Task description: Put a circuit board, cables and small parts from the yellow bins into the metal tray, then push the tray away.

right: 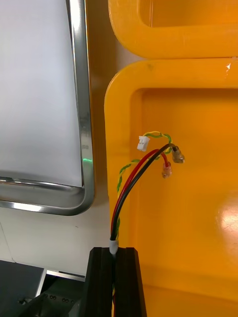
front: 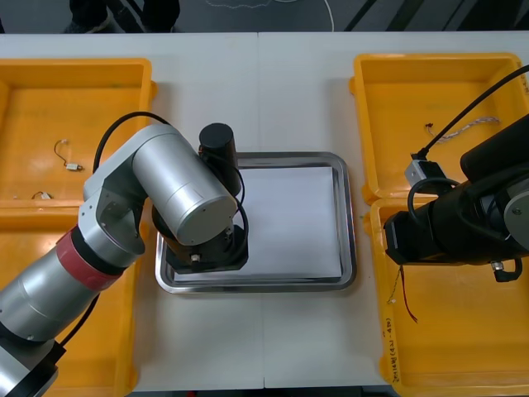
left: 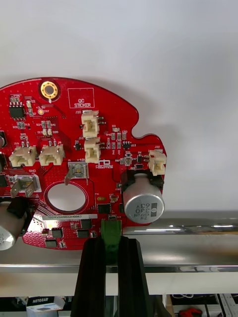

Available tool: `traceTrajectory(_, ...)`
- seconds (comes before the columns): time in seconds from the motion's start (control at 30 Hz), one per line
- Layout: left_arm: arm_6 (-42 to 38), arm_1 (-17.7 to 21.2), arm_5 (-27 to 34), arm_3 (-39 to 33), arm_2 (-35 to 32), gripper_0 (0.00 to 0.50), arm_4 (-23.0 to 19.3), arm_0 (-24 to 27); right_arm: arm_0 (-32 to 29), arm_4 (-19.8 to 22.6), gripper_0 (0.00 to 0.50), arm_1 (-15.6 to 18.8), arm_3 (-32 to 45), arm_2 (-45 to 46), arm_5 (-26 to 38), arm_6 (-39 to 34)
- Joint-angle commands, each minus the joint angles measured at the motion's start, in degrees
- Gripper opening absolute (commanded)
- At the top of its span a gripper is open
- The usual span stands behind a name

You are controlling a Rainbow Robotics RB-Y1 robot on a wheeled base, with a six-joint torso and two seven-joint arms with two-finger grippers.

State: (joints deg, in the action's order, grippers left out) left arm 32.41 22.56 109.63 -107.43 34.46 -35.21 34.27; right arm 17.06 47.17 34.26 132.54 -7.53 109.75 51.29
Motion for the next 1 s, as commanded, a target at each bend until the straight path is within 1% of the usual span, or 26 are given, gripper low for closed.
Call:
traceTrajectory(0.03, 2.13, -1.82, 0.05, -0.67, 0.61, 0.000, 0.67, -1.22, 0.35, -0.24, 0.000, 0.10, 1.76, -0.65, 0.25, 1.09)
traceTrajectory(0.07, 2.13, -1.91, 0.05, -0.67, 0.61, 0.000, 0.67, -1.39, 0.35, -0.33, 0.000, 0.10, 1.76, -0.65, 0.25, 1.27)
traceTrajectory(0.13, 2.13, -2.00, 0.05, -0.67, 0.61, 0.019, 0.76, -1.48, 0.35, -0.33, 0.000, 0.10, 1.76, -0.65, 0.25, 1.36)
traceTrajectory(0.23, 2.31, -2.09, 0.05, -0.94, 0.61, 0.092, 0.76, -1.48, 0.43, -0.41, 0.000, -0.08, 1.76, -0.65, 0.25, 1.53)
traceTrajectory(0.27, 2.39, -2.09, 0.05, -1.20, 0.61, 0.173, 0.76, -1.48, 0.35, -0.41, 0.000, -0.08, 1.76, -0.65, 0.25, 1.62)
traceTrajectory(0.33, 2.39, -2.09, 0.23, -1.64, 0.61, 0.306, 0.93, -1.48, 0.35, -0.41, 0.000, -0.08, 1.76, -0.65, 0.25, 1.62)
traceTrajectory(0.37, 2.39, -2.09, 0.23, -1.82, 0.61, 0.340, 0.93, -1.48, 0.35, -0.41, 0.000, 0.01, 1.76, -0.65, 0.25, 1.71)
traceTrajectory(0.4, 2.39, -2.09, 0.23, -2.17, 0.61, 0.397, 1.11, -1.48, 0.35, -0.41, 0.000, -0.08, 1.76, -0.65, 0.25, 1.80)
traceTrajectory(0.43, 2.39, -2.09, 0.32, -2.52, 0.61, 0.423, 1.29, -1.48, 0.35, -0.41, 0.000, -0.08, 1.76, -0.65, 0.25, 1.80)
traceTrajectory(0.47, 2.31, -2.09, 0.37, -3.05, 0.43, 0.482, 1.55, -1.48, 0.35, -0.41, 0.000, -0.08, 1.76, -0.65, 0.25, 1.80)
traceTrajectory(0.5, 2.31, -2.09, 0.37, -3.49, 0.34, 0.500, 1.81, -1.48, 0.35, -0.33, 0.000, -0.08, 1.76, -0.65, 0.25, 1.80)
traceTrajectory(0.67, 2.04, -2.00, 0.37, -6.21, 0.08, 0.500, 3.75, -1.48, 0.35, -0.33, 0.000, 0.01, 1.76, -0.65, 0.25, 1.88)
traceTrajectory(0.8, 2.22, -2.00, 0.37, -10.17, -1.33, 0.500, 5.77, -1.48, 0.35, -0.33, 0.000, -0.08, 1.76, -0.65, 0.25, 2.06)
traceTrajectory(1.0, 1.78, -0.94, 0.37, -18.34, -4.31, 0.500, 5.68, -1.48, 0.35, -0.15, 0.000, 0.10, 1.58, -0.65, 0.25, 2.59)
